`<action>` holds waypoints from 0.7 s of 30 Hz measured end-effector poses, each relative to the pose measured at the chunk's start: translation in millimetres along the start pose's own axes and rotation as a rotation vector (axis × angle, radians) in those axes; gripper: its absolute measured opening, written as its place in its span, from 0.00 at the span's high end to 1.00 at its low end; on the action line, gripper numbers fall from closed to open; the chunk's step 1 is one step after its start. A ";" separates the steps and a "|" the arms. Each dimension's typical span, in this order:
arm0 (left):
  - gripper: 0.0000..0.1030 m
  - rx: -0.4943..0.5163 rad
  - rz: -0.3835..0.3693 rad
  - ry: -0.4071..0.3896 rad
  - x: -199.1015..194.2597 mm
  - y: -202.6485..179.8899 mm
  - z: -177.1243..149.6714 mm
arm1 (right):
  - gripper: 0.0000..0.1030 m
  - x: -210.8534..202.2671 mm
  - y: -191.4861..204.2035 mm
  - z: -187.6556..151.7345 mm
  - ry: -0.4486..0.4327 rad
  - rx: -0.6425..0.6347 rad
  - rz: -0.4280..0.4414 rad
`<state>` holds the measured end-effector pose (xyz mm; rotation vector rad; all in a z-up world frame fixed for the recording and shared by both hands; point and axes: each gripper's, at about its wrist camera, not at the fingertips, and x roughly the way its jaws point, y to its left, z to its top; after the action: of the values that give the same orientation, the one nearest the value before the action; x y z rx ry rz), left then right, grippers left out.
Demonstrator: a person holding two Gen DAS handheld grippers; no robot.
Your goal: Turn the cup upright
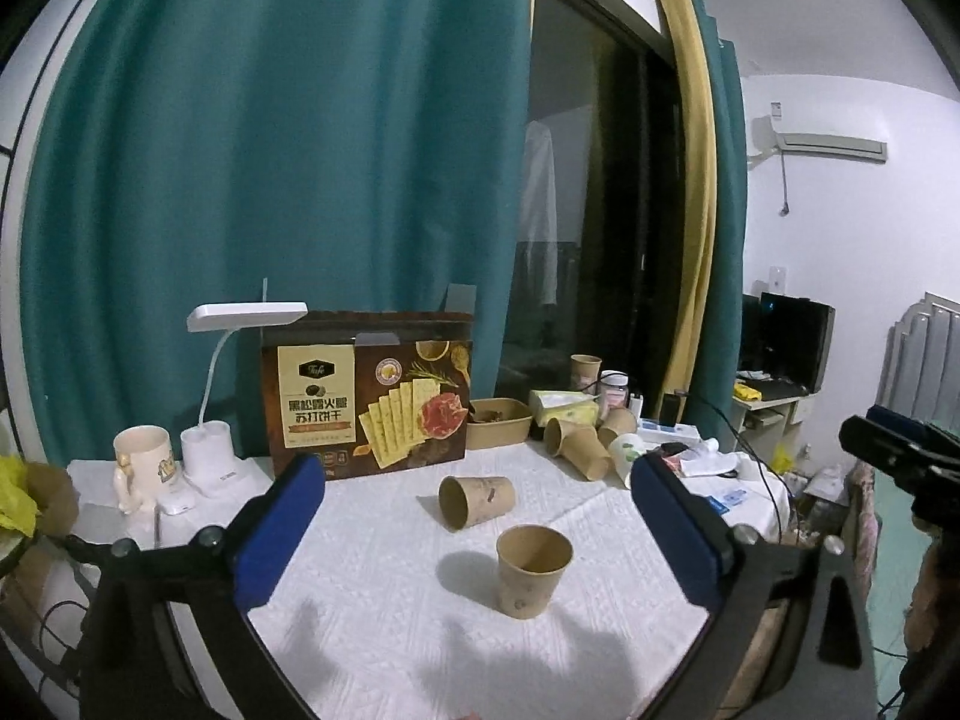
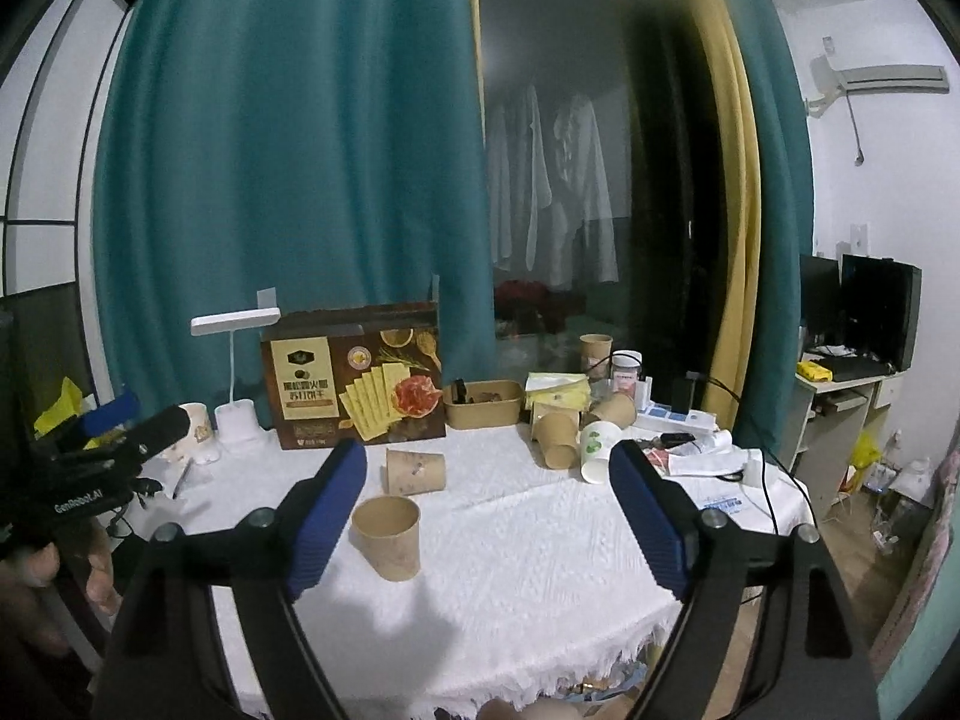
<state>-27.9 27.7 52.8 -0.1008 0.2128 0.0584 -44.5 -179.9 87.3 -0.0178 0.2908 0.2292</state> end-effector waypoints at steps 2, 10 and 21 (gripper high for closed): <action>0.00 0.010 -0.007 0.004 3.4 1.6 0.1 | 0.21 7.0 2.0 1.2 0.009 0.000 0.004; 0.00 0.058 -0.032 0.008 10.4 -1.3 -0.1 | 0.21 27.7 6.2 4.0 0.026 -0.011 0.014; 0.00 0.042 -0.041 0.032 16.4 -1.0 -3.4 | 0.21 36.7 8.1 2.9 0.040 -0.018 0.014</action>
<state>-12.6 27.1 46.1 -0.0645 0.2436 0.0115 -11.2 -163.7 79.7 -0.0379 0.3288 0.2452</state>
